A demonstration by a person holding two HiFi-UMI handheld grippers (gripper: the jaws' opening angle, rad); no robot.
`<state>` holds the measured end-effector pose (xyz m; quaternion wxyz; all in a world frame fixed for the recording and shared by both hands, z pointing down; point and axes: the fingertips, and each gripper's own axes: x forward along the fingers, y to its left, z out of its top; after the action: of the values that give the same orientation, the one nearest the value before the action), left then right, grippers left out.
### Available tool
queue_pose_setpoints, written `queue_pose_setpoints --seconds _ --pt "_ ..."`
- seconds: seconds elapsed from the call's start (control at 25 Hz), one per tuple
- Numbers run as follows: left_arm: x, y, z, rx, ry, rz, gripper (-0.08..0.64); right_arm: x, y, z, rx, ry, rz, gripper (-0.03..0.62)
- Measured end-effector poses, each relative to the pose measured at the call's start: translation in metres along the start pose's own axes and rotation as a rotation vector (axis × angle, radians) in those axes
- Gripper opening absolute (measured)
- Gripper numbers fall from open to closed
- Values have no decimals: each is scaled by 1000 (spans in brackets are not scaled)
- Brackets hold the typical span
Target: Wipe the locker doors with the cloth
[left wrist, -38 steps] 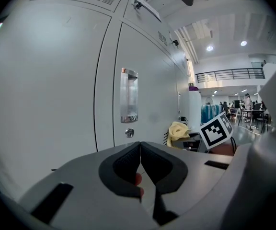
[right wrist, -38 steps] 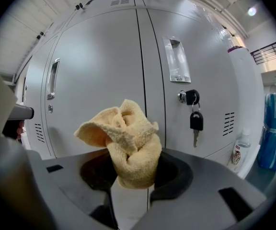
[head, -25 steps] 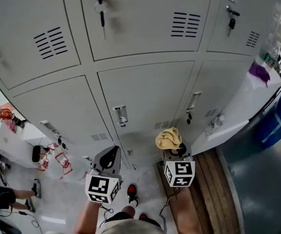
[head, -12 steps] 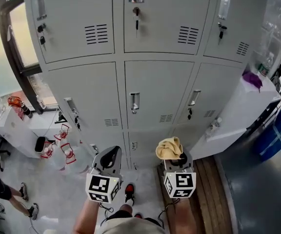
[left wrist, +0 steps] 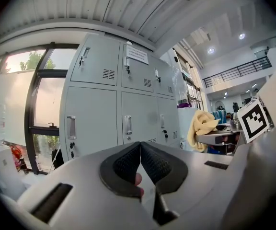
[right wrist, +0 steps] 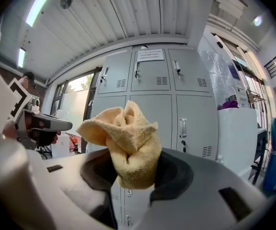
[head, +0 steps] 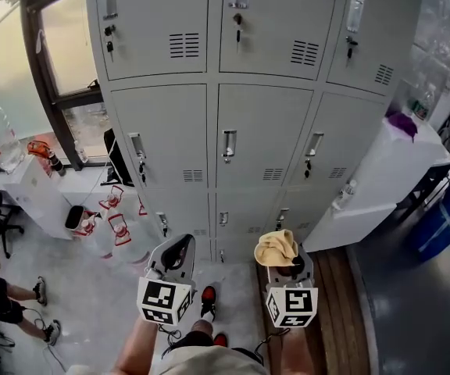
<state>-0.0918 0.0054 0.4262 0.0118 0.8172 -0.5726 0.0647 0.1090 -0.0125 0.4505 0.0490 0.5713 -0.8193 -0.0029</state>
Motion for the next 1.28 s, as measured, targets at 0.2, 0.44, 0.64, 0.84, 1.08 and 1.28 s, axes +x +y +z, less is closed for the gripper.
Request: queue_pose_setpoints --seconds 0.2,0.44,0.64,0.84,1.08,1.28 --pt "-26 -10 -6 -4 3 5 23 -29 4 -15 -4 26 -1 184" --pt "-41 -14 -10 1 10 13 23 -48 10 -23 18 24 -4 183" --pt "-47 -19 -9 2 6 5 23 -53 13 -17 16 11 -2 183" --pt "-50 -21 -7 4 -2 5 23 -57 16 -18 18 11 -1 183" --pt "-52 -23 -8 4 -1 0 23 -59 18 -16 12 6 -2 183" --pt "-53 -23 -7 3 -3 -3 23 -59 18 -18 16 10 -3 183"
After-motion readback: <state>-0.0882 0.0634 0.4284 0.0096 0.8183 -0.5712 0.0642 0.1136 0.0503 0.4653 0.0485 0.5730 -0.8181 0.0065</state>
